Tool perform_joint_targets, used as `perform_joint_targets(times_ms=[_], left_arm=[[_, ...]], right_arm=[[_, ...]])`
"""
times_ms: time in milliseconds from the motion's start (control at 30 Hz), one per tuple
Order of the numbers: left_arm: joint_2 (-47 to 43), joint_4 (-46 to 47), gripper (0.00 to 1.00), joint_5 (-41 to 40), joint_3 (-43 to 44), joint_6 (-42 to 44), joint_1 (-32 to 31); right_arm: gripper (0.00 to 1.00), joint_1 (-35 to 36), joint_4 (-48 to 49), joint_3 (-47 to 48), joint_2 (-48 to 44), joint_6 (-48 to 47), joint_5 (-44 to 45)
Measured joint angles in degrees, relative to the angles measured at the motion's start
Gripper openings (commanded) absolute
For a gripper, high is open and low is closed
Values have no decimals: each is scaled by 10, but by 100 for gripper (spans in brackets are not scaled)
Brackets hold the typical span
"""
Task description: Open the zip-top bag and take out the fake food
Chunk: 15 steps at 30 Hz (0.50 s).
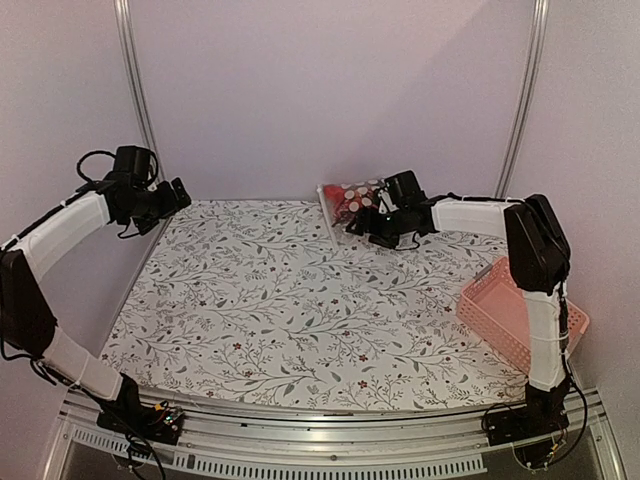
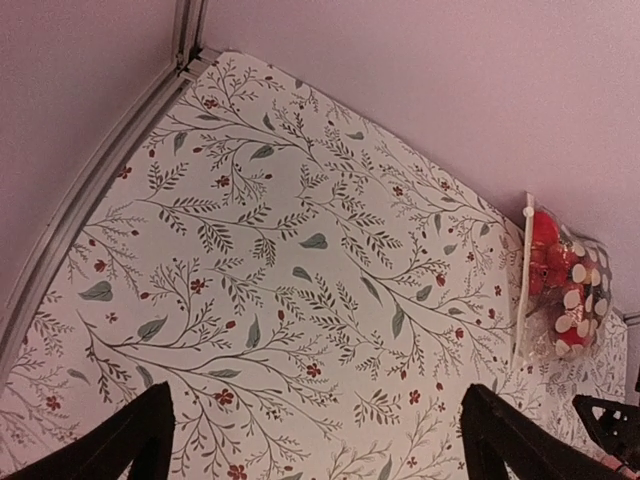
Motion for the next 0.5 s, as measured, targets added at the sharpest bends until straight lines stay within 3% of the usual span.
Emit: perform_joint_targets(times_ms=[500], left_arm=[[-14, -3, 100, -54, -3, -17, 0]], right_arm=[[63, -2, 96, 2, 86, 108, 31]])
